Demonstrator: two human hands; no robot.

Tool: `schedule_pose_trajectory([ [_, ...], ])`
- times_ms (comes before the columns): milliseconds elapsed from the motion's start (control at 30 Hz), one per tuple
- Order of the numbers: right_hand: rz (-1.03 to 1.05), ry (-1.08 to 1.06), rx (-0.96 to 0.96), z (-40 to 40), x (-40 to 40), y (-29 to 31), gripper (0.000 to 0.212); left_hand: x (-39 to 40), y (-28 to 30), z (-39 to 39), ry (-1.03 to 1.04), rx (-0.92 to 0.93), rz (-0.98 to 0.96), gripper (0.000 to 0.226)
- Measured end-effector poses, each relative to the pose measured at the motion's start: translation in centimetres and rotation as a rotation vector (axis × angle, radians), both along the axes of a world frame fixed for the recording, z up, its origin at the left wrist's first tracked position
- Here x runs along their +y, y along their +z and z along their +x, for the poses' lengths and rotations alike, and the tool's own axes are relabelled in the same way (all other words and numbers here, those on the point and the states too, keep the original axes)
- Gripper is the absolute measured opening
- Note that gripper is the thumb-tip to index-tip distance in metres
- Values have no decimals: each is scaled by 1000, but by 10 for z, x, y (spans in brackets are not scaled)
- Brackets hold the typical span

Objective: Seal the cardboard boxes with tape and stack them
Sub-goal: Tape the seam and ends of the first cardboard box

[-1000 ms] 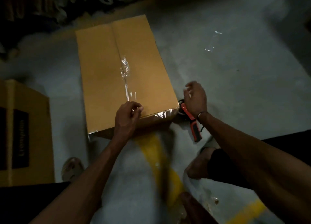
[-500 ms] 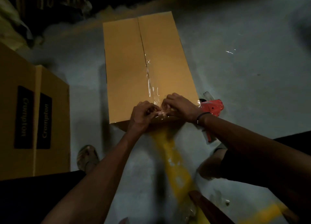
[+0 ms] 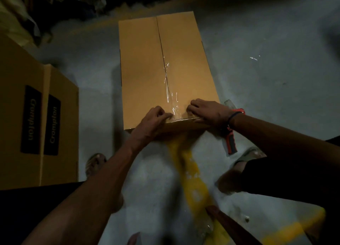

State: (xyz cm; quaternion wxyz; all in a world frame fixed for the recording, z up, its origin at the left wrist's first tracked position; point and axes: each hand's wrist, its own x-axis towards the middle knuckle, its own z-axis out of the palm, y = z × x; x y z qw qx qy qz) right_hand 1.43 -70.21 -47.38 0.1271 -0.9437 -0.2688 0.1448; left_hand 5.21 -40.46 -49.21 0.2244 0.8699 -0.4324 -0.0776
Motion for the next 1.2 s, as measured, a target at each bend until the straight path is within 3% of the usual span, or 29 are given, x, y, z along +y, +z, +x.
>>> schedule_pose_trajectory([
  [67,-52,-58,43,-3,-7,6,33,1,6,-5,80,51,33,62],
  [133,-88,-139,78,-2,-3,13,53,-9,12,-14,136,64,97,66],
  [267,-108,-168,73,5,26,17,67,-51,17,-25,159,11,149,51],
  [667,-187,-355,81,-20,-60,26,49,72,34,20,219,-68,417,69],
  [833,-184,-297,112,-18,-49,31,43,92,36,13,258,-8,399,67],
  [1000,-364,-236,-93,-20,-41,35,45,92,33,16,248,58,389,69],
  [1200,-344,-158,-31,-18,-31,29,39,89,32,27,148,102,397,69],
])
